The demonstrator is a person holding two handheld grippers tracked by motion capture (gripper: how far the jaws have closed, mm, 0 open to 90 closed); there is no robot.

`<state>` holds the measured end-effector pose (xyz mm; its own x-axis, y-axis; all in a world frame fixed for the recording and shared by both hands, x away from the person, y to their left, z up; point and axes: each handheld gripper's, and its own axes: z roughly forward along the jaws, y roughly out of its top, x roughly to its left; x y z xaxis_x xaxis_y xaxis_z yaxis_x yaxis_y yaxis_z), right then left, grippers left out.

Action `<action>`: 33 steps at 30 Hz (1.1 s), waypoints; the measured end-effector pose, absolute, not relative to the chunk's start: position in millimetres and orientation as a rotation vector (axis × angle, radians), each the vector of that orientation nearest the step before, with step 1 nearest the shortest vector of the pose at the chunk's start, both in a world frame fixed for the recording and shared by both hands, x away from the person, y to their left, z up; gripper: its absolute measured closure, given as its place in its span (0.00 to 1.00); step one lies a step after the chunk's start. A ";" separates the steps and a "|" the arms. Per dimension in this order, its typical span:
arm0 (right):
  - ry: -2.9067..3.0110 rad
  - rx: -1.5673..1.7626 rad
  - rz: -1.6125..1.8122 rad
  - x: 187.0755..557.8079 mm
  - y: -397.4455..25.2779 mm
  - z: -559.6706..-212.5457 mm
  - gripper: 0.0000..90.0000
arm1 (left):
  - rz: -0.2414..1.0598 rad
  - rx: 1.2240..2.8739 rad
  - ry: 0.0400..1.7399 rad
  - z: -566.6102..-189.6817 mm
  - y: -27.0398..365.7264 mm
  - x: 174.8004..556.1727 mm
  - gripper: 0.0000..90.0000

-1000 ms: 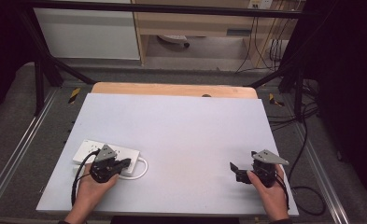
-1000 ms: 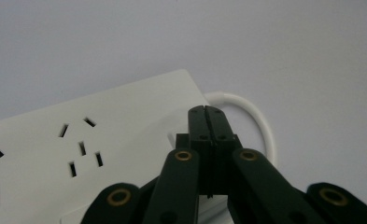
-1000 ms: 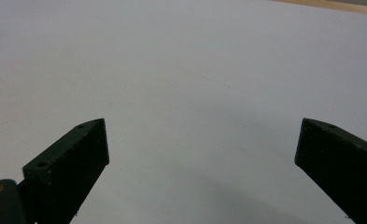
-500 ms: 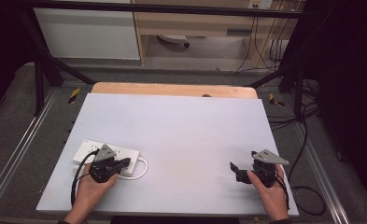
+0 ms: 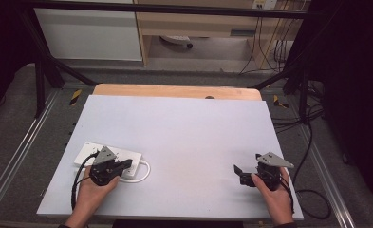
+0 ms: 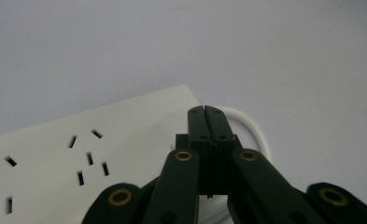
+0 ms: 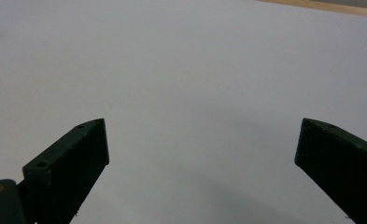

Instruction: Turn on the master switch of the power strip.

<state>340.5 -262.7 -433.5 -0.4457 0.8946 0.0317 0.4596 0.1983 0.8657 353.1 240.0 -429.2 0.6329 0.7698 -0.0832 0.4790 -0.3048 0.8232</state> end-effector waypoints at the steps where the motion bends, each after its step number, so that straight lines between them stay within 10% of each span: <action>1: 1.992 1.258 1.176 340.5 -262.7 -433.5 0.04 | 0.418 1.956 0.976 -428.4 240.3 352.7 1.00; 24: 1.993 1.255 1.174 340.7 -262.8 -433.7 0.04 | 0.474 1.882 0.968 -420.5 238.7 348.8 0.72; 33: 1.997 1.257 1.170 341.0 -262.7 -434.2 0.04 | 0.456 1.854 0.938 -417.5 229.9 345.6 0.33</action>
<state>341.0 -262.7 -434.2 -0.4471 0.8940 0.0290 0.4621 0.2031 0.8632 345.6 229.9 -417.5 0.6323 0.7695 -0.0892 0.4055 -0.2307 0.8845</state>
